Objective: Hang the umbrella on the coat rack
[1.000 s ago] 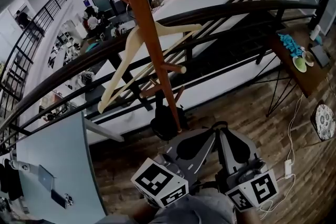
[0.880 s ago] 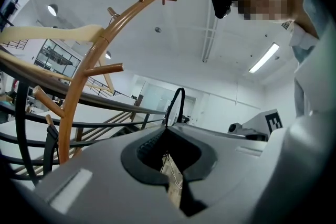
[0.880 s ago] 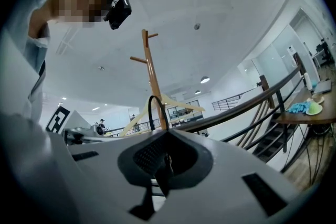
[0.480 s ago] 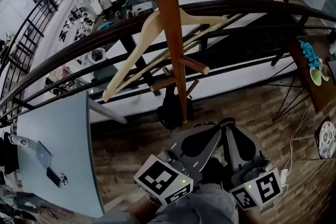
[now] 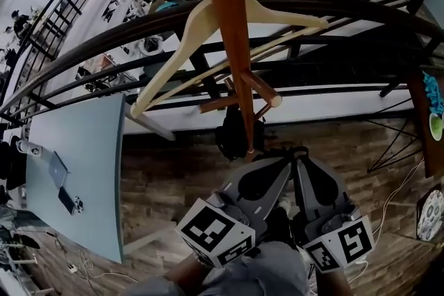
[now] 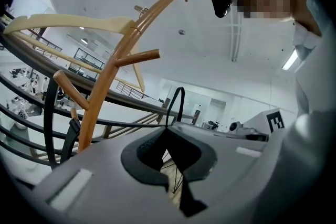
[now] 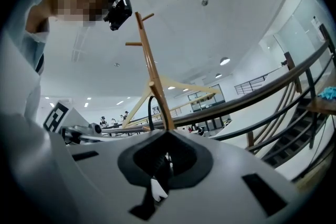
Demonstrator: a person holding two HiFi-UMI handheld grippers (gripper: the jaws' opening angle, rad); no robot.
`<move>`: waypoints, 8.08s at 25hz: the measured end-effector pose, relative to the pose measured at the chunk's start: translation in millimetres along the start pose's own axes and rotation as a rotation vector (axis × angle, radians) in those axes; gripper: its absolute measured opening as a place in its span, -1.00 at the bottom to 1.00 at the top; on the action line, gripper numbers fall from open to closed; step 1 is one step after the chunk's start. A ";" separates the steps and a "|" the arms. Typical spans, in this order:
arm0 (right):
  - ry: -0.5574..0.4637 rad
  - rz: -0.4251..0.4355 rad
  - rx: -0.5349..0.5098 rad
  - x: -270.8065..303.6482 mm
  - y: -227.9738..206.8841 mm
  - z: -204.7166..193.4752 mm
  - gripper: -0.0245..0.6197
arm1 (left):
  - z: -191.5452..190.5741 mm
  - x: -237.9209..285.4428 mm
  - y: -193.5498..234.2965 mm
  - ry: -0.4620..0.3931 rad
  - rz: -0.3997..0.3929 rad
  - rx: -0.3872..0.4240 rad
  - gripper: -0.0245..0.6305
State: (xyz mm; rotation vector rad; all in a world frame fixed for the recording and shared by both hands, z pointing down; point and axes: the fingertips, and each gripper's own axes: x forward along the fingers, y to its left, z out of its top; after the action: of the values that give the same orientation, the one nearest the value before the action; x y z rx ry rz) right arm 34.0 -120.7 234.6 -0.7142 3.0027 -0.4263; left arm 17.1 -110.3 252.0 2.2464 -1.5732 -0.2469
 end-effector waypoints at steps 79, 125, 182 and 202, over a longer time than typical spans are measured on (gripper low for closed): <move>0.259 0.223 0.034 161.8 -157.4 -185.2 -0.93 | -145.7 114.3 198.5 0.019 0.548 -0.175 -0.91; 0.422 0.369 -0.032 193.6 -136.0 -231.0 -0.92 | -175.0 98.3 232.4 0.069 0.691 -0.161 -0.91; 0.513 0.501 -0.236 192.9 -107.6 -275.6 -0.88 | -211.3 68.9 239.8 0.212 0.811 -0.127 -0.90; 0.337 0.122 -0.096 143.3 -150.1 -194.1 -0.91 | -132.8 41.0 189.4 0.130 0.674 -0.004 -0.91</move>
State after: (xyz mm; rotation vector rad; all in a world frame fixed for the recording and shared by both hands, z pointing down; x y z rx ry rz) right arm -45.4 -263.2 467.2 -0.5029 3.3802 -0.4403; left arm -84.5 -176.9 453.1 1.5640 -2.1265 0.0839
